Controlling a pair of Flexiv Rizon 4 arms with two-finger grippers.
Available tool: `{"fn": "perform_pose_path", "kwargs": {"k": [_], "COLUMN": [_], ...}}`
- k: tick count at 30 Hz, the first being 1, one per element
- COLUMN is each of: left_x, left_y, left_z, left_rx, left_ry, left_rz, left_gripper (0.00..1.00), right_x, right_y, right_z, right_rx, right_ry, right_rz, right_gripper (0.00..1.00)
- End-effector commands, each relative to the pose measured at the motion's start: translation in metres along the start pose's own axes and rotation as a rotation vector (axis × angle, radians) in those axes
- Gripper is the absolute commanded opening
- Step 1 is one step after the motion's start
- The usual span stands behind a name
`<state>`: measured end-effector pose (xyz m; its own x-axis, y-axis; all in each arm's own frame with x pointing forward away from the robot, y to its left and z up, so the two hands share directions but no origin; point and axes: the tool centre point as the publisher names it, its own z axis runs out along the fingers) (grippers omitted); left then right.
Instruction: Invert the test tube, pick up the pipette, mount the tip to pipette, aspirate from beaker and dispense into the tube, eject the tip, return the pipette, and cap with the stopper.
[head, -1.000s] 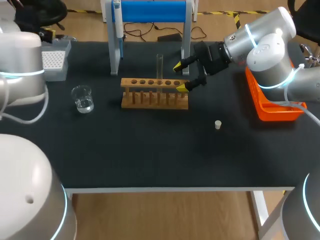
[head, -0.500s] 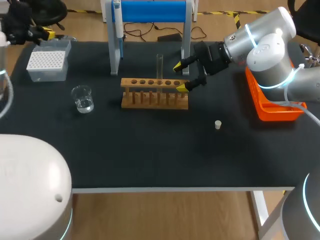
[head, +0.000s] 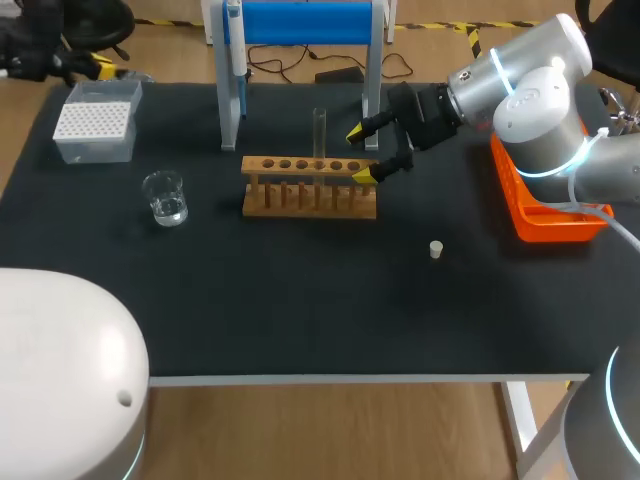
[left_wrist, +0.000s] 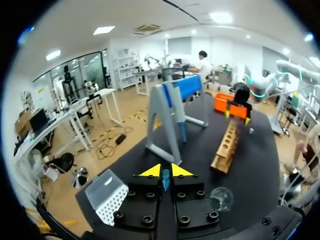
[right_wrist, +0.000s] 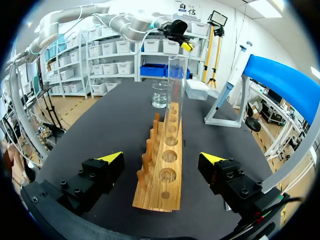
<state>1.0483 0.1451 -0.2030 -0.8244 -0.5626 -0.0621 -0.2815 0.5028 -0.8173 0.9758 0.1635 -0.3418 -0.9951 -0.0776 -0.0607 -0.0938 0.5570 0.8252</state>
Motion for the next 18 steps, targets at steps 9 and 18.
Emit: {"fn": "perform_pose_path", "kwargs": {"k": [9,18], "left_x": [0.093,0.182], "left_y": [-0.079,-0.108], "left_z": [0.008,0.012], "left_rx": [-0.041,-0.038], "left_ry": [0.247,0.281], "left_rz": [0.148,0.129], "left_gripper": [0.0,0.0], "right_x": [0.0,0.0], "right_y": [0.0,0.0], "right_z": [-0.001,-0.001], "right_rx": [0.002,0.002], "right_ry": [0.001,0.001], "right_rz": [0.0,0.0], "right_gripper": [1.0,1.0]}}
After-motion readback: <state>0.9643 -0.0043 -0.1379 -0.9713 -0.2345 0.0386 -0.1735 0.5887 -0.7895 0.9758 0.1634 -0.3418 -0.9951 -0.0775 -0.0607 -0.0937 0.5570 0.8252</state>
